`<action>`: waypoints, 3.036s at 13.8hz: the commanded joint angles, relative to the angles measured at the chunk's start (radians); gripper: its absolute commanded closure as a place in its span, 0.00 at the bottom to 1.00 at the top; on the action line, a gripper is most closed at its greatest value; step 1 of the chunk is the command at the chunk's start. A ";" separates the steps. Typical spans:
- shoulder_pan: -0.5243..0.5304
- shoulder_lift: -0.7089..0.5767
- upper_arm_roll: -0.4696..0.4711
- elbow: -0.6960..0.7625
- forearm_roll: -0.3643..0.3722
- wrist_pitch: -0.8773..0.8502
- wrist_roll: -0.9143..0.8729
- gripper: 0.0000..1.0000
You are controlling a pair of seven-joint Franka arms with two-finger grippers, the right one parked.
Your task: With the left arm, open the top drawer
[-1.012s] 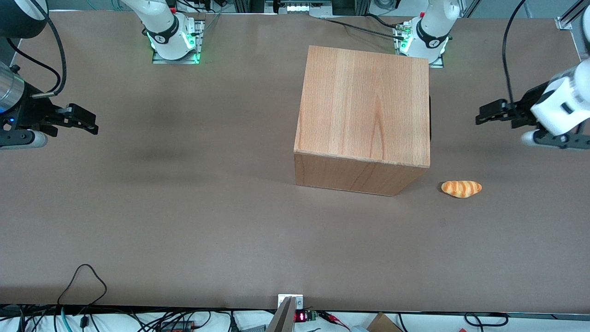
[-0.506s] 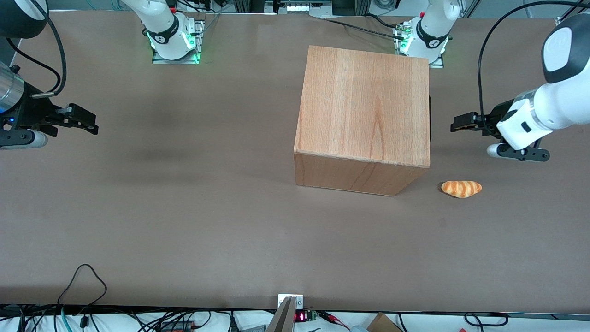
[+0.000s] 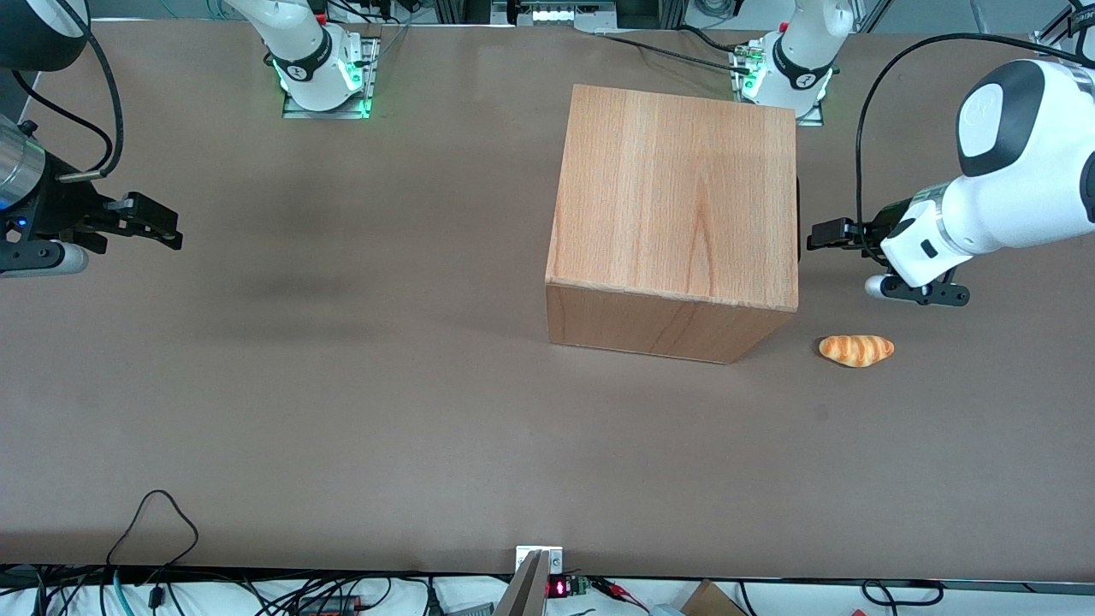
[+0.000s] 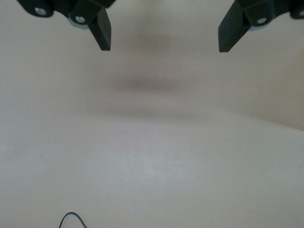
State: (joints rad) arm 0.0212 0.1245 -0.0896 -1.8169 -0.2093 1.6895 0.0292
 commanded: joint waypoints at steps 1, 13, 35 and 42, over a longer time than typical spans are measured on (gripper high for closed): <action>0.003 -0.006 -0.001 -0.025 -0.025 0.015 0.043 0.00; 0.005 0.023 -0.001 -0.056 -0.047 0.021 0.069 0.00; 0.014 0.052 0.002 -0.068 -0.027 0.019 0.120 0.00; 0.029 0.053 0.002 -0.067 0.008 0.018 0.120 0.00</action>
State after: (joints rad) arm 0.0281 0.1812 -0.0901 -1.8791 -0.2243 1.7022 0.1207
